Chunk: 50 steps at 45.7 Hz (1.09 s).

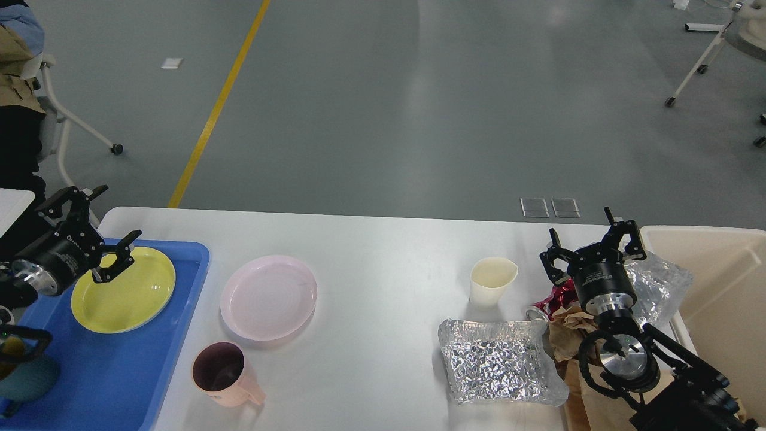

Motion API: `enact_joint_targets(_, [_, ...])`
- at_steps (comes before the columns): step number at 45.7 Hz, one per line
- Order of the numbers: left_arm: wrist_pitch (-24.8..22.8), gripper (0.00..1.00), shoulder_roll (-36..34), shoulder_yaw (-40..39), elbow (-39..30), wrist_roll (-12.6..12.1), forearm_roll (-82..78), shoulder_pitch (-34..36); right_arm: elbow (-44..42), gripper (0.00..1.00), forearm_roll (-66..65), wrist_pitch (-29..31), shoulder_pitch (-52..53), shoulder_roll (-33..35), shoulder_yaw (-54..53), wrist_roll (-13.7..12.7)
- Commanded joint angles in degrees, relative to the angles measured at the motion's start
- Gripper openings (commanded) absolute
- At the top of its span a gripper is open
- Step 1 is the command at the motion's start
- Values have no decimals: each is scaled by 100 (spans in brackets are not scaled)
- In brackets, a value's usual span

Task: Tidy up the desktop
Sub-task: 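Lift the left gripper up and away from the blue tray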

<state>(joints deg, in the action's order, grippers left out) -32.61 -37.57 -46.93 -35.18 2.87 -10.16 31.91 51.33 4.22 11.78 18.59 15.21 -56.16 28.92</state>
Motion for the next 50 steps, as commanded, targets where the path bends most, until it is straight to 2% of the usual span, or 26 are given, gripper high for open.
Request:
enact_joint_targets(1, [-88,96,-716,2193,3,-6,-4,1158,0,100,0,0,4,0,0,0])
enact_joint_targets(11, [-70,96,-813,5656,-15,-23,-30,3302,0,100,0,0,-5,0,0,0])
enact_joint_targets(17, [-96,96,-682,7230,-76,-14,-39,4375,0,100,0,0,-5,0,0,0])
enact_joint_targets(22, [-140,96,-235,8812,-129,3,-39,5455,0,100,0,0,-5,0,0,0])
enact_joint_targets(26, [-316,96,433,10051,-322,-14,-39,6220,0,100,0,0,-5,0,0,0])
enact_joint_targets(29, [-667,96,996,10931,-498,21,14,6888,0,100,0,0,-5,9,0,0])
enact_joint_targets(35, [-1528,96,1734,11671,-726,29,23,7566,0,100,0,0,-5,0,0,0])
enact_joint_targets(40, [-2091,96,1858,11689,-1490,47,233,8251,0,100,0,0,-5,9,0,0])
enact_joint_targets(44, [-2215,96,1902,11838,-2359,65,567,9006,0,100,0,0,-5,0,0,0])
enact_joint_targets(50, [-2066,96,1973,12233,-3687,56,936,10202,0,100,0,0,-5,9,0,0])
